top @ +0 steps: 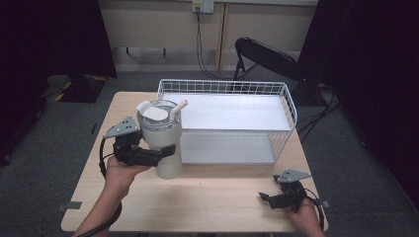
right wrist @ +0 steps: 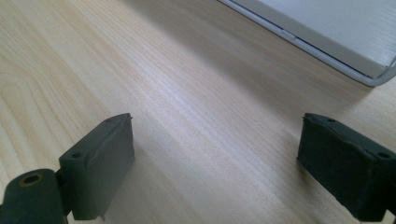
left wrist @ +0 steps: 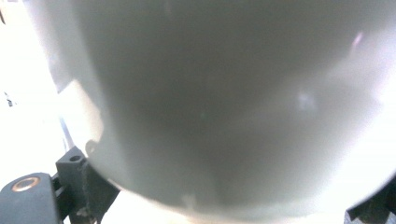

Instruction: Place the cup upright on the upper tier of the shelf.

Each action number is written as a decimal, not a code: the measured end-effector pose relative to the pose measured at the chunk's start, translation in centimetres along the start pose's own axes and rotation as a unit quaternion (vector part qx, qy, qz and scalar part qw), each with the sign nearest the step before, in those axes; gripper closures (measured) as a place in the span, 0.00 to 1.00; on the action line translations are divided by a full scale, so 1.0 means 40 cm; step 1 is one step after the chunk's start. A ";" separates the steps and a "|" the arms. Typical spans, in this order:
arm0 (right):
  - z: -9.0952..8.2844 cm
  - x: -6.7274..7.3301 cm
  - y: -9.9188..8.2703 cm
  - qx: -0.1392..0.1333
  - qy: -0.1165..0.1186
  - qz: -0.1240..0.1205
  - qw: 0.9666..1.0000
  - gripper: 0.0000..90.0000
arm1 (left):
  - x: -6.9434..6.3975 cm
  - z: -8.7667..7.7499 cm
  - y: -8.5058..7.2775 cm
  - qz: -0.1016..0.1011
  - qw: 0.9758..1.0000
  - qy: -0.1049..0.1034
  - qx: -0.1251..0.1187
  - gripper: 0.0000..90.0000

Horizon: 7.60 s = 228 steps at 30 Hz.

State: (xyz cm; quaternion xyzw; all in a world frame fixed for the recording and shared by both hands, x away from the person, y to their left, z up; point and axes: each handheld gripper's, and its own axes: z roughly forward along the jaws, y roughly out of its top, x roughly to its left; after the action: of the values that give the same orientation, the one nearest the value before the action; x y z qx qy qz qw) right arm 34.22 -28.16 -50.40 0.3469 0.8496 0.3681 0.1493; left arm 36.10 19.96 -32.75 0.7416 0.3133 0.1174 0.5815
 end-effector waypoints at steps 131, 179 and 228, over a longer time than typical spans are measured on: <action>0.000 0.000 0.000 -0.001 0.000 0.000 1.000 0.11 | 0.021 0.272 0.390 0.038 0.998 0.050 0.009 0.10; 0.000 0.000 0.000 -0.001 0.000 0.000 1.000 0.11 | 0.055 0.351 0.360 0.048 0.996 0.080 0.003 0.10; 0.000 0.000 0.000 -0.001 0.000 0.000 1.000 0.11 | 0.073 0.258 0.264 0.054 0.997 0.047 0.023 0.17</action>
State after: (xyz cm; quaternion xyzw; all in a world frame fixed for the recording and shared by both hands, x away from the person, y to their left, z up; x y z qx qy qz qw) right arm 34.21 -28.16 -50.39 0.3469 0.8491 0.3691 0.1496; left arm 47.38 12.25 -26.48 0.7641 0.3027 0.1761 0.5418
